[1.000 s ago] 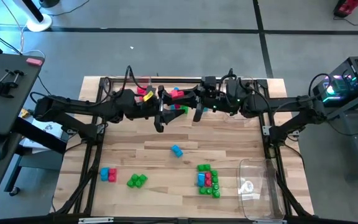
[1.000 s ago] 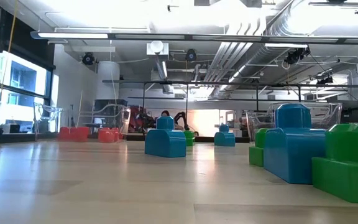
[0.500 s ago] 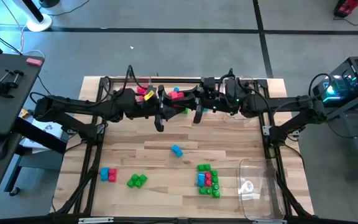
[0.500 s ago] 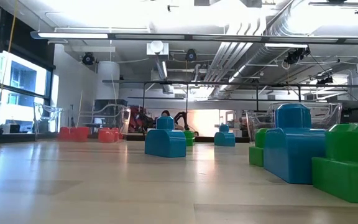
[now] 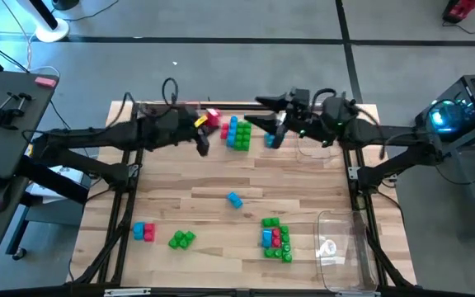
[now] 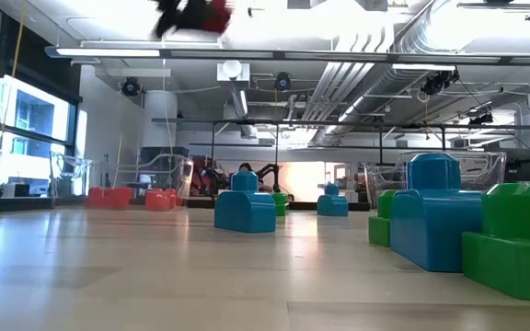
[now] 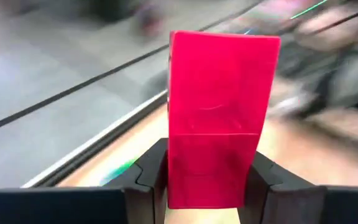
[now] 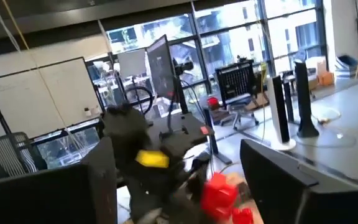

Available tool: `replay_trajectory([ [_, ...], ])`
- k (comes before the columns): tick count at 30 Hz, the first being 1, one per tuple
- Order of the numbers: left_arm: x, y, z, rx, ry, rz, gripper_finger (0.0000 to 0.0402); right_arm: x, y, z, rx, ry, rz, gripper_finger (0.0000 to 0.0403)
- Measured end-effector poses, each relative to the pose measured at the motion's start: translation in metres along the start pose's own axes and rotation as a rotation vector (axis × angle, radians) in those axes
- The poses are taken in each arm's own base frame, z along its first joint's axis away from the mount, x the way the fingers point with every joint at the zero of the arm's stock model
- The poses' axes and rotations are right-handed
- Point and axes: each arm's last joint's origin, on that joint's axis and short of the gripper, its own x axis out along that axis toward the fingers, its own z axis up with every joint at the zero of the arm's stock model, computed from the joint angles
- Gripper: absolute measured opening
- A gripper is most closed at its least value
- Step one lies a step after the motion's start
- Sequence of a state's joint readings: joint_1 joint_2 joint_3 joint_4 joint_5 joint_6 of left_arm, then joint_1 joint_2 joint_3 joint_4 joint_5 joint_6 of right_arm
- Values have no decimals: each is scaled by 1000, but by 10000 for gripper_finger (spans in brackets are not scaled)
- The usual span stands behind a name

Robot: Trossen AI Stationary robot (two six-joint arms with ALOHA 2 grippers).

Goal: Sort blocks
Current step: Put the red game piece into the top left transparent bin, then put the game piece into the top left transparent bin

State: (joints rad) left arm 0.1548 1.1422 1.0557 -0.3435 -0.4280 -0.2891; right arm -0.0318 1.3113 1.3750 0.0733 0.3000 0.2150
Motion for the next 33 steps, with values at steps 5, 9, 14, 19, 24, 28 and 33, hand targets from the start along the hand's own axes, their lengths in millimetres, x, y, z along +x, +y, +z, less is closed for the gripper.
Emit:
replay_trajectory([
  [5, 12, 46, -36, 25, 371, 315, 108, -6, -7, -4, 29, 96, -40, 227],
  [9, 33, 80, -56, -44, 495, 368, 108, -6, -8, -7, 60, 128, -51, 227],
  [14, 58, 119, -66, -155, 585, 372, 108, -5, -8, -11, 97, 152, -57, 227],
  [19, 70, 141, -77, -221, 681, 365, 108, -12, -8, -5, 124, 149, -34, 227],
  [24, 68, 143, -78, -223, 694, 389, 184, -20, -8, -1, 124, 161, -31, 227],
  [28, 60, 141, -76, -256, 704, 371, 274, -25, -9, 1, 118, 175, -34, 227],
  [33, 45, 135, -69, -391, 678, 302, 314, -27, -10, 0, 84, 196, -42, 227],
])
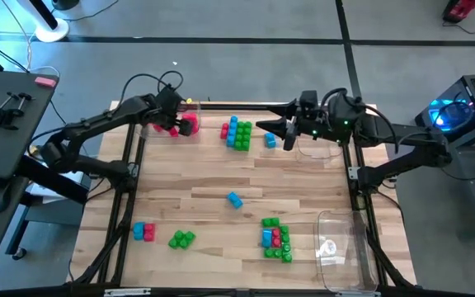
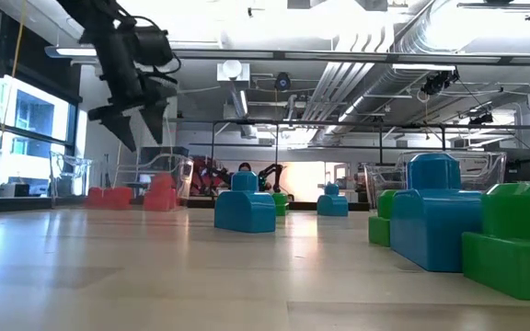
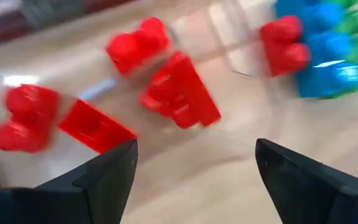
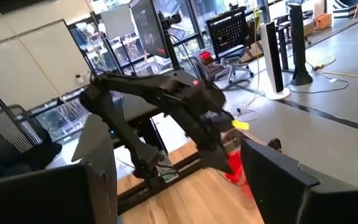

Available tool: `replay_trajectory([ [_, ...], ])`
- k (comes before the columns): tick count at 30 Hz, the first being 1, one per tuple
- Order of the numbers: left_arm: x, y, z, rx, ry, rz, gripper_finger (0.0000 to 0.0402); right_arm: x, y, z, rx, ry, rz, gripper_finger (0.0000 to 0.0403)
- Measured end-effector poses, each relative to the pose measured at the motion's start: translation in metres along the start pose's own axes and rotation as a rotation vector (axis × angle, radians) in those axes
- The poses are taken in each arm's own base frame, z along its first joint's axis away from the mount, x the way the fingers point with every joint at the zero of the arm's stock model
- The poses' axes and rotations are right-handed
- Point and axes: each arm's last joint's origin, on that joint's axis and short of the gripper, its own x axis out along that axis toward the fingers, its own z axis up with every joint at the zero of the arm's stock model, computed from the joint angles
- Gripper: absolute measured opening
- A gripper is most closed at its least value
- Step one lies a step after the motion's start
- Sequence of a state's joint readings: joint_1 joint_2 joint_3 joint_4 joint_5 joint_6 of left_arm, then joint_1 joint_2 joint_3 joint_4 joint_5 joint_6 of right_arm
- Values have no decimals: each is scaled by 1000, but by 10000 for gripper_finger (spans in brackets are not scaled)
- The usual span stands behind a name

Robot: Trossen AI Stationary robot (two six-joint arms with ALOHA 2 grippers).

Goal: Sort blocks
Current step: Put the game piece into the top left transparent bin

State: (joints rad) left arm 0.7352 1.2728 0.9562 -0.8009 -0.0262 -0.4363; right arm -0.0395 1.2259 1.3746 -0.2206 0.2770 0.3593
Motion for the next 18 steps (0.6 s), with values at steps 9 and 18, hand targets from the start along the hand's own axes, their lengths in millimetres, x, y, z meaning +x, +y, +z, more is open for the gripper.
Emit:
replay_trajectory([
  [9, -62, -53, -52, 20, -22, -355, 308, 0, -3, -8, -46, 86, -32, 227],
  [18, -96, -111, -178, 66, 240, -382, 298, -1, -6, -14, -72, 147, -54, 227],
])
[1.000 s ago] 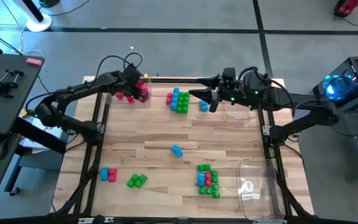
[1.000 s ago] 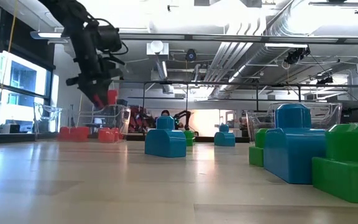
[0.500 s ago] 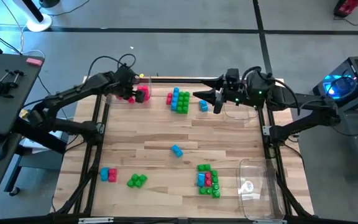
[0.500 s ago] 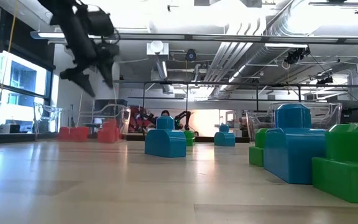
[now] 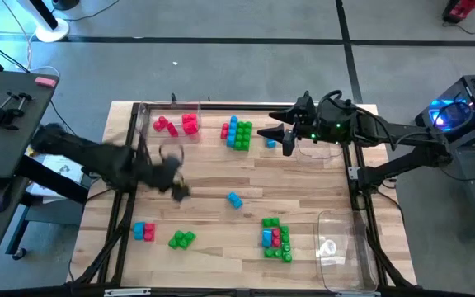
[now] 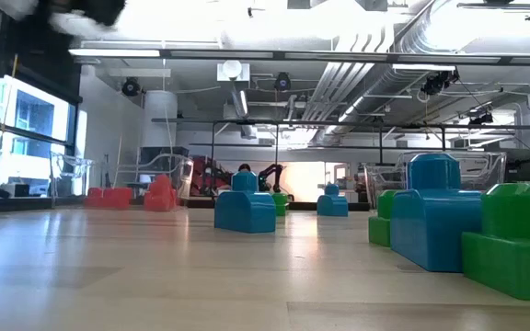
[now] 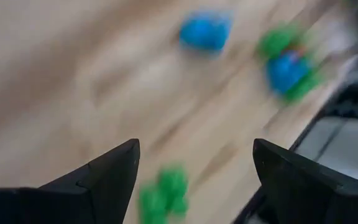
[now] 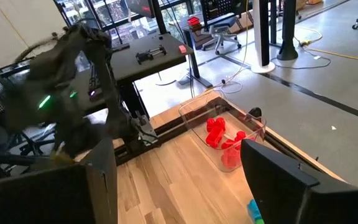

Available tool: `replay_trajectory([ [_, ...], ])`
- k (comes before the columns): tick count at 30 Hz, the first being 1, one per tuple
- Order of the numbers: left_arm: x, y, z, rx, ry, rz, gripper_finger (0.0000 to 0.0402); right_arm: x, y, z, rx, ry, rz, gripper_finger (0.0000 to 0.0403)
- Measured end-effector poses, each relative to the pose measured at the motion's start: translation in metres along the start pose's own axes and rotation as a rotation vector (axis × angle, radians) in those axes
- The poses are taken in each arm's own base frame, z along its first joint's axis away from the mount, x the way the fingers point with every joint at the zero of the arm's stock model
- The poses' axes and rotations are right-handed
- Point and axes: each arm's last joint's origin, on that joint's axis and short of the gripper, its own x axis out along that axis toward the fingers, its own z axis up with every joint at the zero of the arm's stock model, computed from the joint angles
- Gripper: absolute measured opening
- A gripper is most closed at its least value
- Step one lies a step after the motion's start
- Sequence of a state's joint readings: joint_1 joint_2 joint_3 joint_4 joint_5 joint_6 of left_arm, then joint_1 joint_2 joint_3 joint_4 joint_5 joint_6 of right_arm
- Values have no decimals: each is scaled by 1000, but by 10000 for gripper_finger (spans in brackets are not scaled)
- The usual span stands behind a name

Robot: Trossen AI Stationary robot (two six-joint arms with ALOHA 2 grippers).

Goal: Sort blocks
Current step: Put the game piece into the top left transparent bin

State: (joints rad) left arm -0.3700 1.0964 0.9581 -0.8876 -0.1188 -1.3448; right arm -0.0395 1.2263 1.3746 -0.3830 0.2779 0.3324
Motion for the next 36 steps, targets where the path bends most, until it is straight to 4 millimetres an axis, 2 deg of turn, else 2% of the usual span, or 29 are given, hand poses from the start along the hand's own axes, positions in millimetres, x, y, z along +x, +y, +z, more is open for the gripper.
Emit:
replay_trajectory([
  [6, 34, -12, -76, -123, 208, 201, 298, 1, -3, 1, 4, 0, -13, 227],
  [10, 46, -11, -101, -190, 260, 300, 289, 2, -6, 1, 6, -2, -25, 227],
  [13, 51, -10, -108, -207, 274, 339, 263, 4, -8, 2, 13, -2, -35, 227],
  [15, 53, -7, -111, -208, 298, 387, 230, 4, -9, 2, 14, -2, -39, 227],
  [17, 54, -2, -113, -196, 301, 451, 182, 4, -9, 2, 17, -3, -40, 227],
  [21, 52, 7, -113, -173, 277, 552, 44, 4, -9, 2, 18, -2, -40, 227],
  [22, 52, 7, -113, -166, 276, 558, 23, 4, -9, 2, 29, -1, -40, 227],
  [25, 51, 9, -113, -133, 296, 570, 11, 4, -10, 1, 33, 6, -43, 227],
  [31, 60, 27, -118, -109, 378, 647, 1, 4, -10, 0, 36, 13, -45, 227],
  [36, 61, 28, -118, -107, 379, 647, 0, 4, -10, 0, 35, 16, -47, 227],
])
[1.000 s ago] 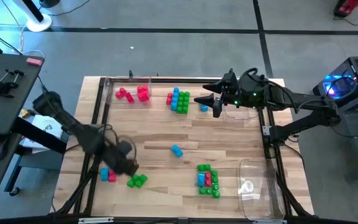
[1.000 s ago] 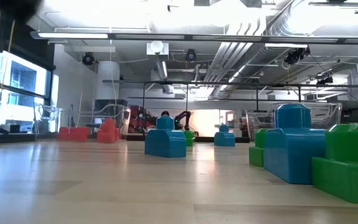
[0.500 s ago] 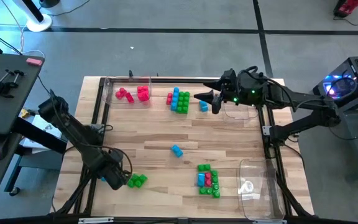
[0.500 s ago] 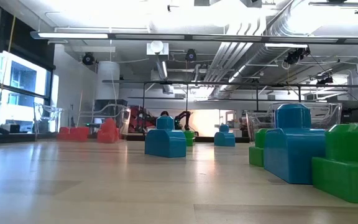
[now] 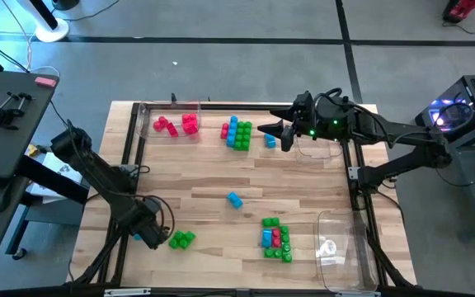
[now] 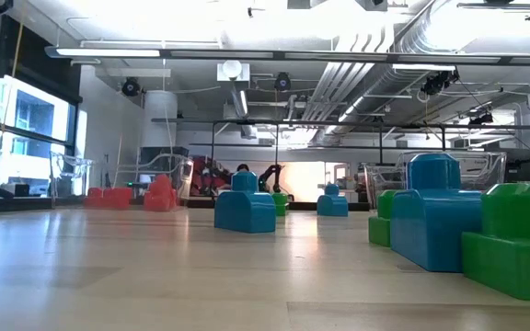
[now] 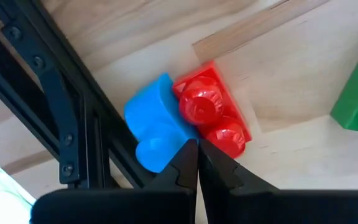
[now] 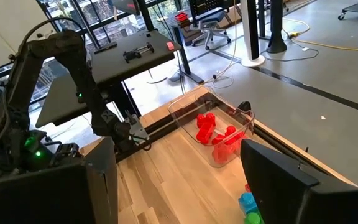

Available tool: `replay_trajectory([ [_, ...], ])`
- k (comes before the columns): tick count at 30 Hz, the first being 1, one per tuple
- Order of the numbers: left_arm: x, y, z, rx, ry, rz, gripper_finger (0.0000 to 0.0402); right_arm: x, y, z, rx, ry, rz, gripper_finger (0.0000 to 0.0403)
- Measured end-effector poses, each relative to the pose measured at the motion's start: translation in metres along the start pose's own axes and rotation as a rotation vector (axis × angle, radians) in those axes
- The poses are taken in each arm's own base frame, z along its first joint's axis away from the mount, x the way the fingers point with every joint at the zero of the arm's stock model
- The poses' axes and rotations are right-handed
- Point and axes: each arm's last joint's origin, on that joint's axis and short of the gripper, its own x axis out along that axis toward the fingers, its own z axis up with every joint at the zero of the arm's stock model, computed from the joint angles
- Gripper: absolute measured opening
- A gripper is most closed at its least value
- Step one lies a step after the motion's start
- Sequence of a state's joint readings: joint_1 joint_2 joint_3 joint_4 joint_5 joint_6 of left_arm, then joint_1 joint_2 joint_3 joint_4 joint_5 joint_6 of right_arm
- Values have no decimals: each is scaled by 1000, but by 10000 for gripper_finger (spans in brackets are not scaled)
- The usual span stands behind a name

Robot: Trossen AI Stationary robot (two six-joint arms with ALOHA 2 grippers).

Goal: Sort blocks
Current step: Put the game piece into the top left transparent bin

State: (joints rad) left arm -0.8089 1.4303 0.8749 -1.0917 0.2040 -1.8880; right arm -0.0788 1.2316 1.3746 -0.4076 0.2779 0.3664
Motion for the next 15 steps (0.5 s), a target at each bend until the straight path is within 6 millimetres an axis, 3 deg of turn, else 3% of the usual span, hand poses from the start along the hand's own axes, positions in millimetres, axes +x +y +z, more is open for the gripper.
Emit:
replay_trajectory([
  [15, 10, 2, 10, -31, -9, 11, 0, 0, 0, 0, -7, 0, 0, 227],
])
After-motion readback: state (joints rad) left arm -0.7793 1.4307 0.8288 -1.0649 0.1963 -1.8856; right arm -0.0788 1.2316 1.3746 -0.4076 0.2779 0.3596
